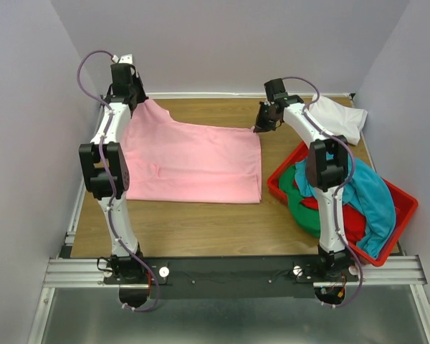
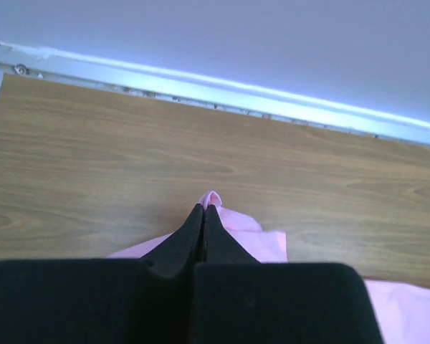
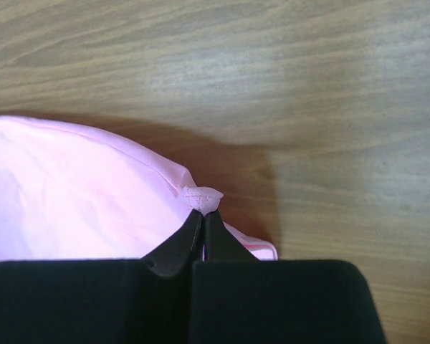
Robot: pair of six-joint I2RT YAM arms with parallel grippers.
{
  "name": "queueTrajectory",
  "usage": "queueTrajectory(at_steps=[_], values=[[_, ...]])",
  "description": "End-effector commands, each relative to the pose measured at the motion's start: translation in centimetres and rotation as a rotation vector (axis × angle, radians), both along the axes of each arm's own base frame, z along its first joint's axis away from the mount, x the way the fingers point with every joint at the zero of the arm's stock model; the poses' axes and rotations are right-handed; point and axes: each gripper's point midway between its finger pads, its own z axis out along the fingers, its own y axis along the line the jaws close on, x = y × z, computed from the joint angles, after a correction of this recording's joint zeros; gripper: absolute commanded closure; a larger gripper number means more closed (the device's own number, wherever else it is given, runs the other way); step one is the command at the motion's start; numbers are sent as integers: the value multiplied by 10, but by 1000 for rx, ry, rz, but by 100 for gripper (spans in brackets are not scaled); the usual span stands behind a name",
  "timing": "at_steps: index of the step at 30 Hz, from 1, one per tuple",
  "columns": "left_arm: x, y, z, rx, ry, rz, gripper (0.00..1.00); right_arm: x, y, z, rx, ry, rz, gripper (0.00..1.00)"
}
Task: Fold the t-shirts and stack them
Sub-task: Fold the tshirt
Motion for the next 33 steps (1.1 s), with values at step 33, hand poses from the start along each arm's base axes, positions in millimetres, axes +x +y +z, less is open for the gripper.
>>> queueTrajectory(at_steps=[33], values=[[-160,48,-30,253,189,141,100,-112,6,26,-93,44,145,99]])
